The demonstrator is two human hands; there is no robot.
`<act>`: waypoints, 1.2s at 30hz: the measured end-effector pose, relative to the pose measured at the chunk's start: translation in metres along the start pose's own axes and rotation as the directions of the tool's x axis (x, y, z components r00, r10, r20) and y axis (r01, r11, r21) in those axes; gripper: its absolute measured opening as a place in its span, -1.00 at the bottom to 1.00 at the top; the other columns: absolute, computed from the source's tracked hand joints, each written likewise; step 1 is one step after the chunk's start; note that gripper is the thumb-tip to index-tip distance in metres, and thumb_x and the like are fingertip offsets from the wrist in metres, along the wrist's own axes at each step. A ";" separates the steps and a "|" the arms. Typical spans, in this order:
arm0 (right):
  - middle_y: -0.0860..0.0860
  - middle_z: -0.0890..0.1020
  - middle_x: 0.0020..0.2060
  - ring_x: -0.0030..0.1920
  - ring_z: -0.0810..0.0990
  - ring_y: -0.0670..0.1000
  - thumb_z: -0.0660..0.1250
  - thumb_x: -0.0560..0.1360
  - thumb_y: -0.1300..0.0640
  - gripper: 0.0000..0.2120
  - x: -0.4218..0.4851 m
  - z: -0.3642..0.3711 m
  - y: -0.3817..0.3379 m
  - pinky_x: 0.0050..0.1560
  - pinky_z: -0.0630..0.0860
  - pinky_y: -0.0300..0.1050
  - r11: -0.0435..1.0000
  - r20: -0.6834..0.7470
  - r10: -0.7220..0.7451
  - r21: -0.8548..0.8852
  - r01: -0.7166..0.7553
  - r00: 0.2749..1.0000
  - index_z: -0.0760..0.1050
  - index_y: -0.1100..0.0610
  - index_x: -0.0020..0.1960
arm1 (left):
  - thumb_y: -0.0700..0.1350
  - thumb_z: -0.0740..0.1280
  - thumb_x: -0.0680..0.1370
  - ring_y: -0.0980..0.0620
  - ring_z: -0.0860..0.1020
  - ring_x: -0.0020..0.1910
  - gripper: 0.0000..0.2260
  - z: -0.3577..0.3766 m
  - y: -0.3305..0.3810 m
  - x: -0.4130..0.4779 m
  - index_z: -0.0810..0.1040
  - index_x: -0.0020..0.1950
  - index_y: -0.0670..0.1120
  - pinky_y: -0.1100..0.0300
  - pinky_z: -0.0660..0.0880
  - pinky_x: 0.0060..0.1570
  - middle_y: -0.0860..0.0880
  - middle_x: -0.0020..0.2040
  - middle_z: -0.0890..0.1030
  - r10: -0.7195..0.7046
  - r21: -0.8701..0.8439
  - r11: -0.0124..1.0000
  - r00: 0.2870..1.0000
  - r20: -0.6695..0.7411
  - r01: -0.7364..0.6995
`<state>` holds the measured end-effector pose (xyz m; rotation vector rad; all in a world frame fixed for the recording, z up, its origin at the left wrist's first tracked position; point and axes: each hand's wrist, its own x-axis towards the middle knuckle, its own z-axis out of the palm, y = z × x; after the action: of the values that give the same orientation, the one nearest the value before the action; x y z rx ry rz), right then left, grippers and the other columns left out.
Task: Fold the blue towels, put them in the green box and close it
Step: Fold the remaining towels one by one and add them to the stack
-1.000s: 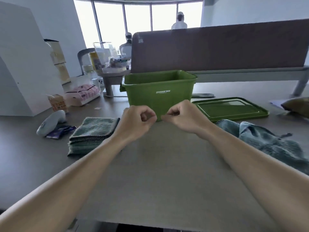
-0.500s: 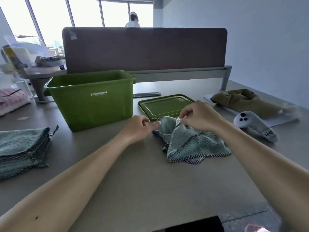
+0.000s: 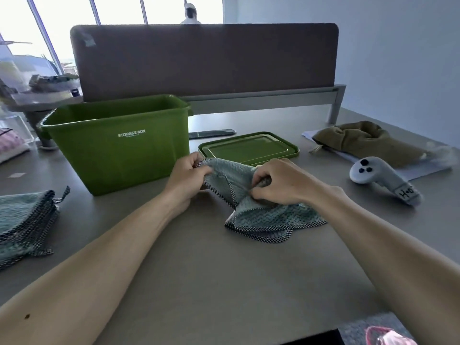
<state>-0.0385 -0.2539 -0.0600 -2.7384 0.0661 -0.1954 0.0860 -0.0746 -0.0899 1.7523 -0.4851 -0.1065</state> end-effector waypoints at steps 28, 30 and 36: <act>-0.11 0.48 0.34 0.36 0.43 -0.09 0.37 0.48 0.32 -0.42 0.045 0.015 -0.082 0.21 0.42 -0.07 0.849 0.121 -0.210 0.514 0.120 0.970 0.28 -0.17 0.32 | -0.23 0.21 0.60 -0.01 0.59 -0.15 -0.79 -0.110 0.029 -0.036 0.62 -0.10 -0.06 0.14 0.52 -0.14 -0.03 -0.18 0.63 0.064 -0.453 0.892 0.990 0.123 -0.002; -0.10 0.51 0.22 0.25 0.51 -0.07 0.41 0.48 0.29 -0.40 0.052 0.025 -0.081 0.15 0.45 -0.13 0.894 0.226 -0.220 0.437 0.103 0.949 0.28 -0.15 0.36 | -0.22 0.23 0.61 0.00 0.61 -0.16 -0.76 -0.120 0.023 -0.035 0.65 -0.12 -0.02 0.13 0.51 -0.12 -0.03 -0.18 0.65 0.024 -0.325 0.946 0.997 0.079 0.003; -0.14 0.45 0.12 0.11 0.51 -0.09 0.53 0.41 0.00 -0.31 0.049 0.036 -0.054 0.21 0.46 -0.05 0.978 0.307 -0.127 0.196 0.068 0.943 0.26 -0.16 0.43 | -0.13 0.31 0.60 0.06 0.60 -0.21 -0.89 -0.139 -0.002 -0.036 0.64 -0.04 -0.06 0.16 0.44 -0.15 -0.02 -0.17 0.66 -0.049 0.127 0.991 0.999 0.000 0.048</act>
<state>0.0159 -0.1943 -0.0657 -2.5538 -0.1697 0.2061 0.0992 0.0661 -0.0651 1.8893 -0.4599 -0.1145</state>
